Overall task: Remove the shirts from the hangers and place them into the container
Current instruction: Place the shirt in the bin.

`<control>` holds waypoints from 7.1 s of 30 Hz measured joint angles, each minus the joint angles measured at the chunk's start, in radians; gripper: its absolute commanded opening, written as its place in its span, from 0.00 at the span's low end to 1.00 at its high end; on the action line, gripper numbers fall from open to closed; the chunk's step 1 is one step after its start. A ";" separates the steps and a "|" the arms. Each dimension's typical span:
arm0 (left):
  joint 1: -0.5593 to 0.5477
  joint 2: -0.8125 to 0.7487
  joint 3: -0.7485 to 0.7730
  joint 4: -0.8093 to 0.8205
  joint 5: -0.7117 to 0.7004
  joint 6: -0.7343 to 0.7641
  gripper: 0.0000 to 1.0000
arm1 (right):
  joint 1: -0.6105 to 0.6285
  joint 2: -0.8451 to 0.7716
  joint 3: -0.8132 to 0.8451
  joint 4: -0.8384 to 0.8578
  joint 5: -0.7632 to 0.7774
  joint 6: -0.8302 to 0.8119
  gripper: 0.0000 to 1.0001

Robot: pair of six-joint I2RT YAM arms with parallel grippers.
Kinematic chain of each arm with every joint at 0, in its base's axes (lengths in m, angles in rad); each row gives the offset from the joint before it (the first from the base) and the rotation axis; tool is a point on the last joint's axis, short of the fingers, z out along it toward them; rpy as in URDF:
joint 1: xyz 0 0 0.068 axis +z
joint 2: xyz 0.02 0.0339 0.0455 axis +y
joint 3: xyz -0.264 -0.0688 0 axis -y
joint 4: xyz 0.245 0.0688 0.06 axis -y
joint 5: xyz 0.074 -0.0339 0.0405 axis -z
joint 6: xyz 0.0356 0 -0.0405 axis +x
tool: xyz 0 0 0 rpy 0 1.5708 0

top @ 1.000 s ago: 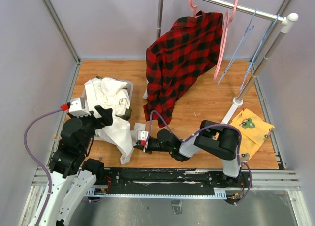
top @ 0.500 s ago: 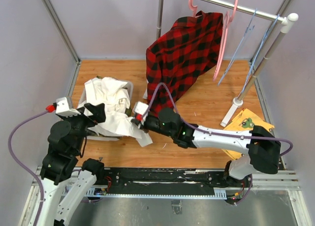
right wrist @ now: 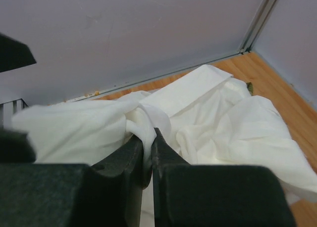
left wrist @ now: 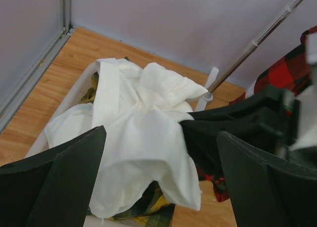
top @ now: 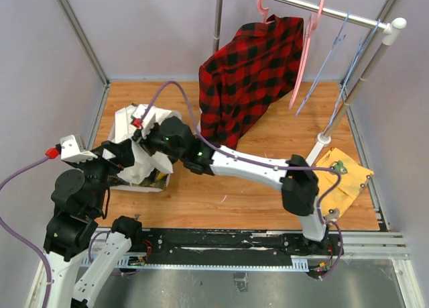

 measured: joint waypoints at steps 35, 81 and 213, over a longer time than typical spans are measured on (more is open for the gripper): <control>0.000 0.026 0.039 -0.089 0.040 -0.048 0.98 | -0.017 -0.307 -0.478 0.211 0.087 0.138 0.56; -0.153 0.711 0.045 -0.281 0.234 -0.051 1.00 | -0.018 -1.057 -0.967 -0.178 0.443 0.185 0.65; -0.163 0.453 0.145 0.073 0.487 -0.030 1.00 | -0.018 -1.460 -1.097 -0.394 0.523 0.015 0.93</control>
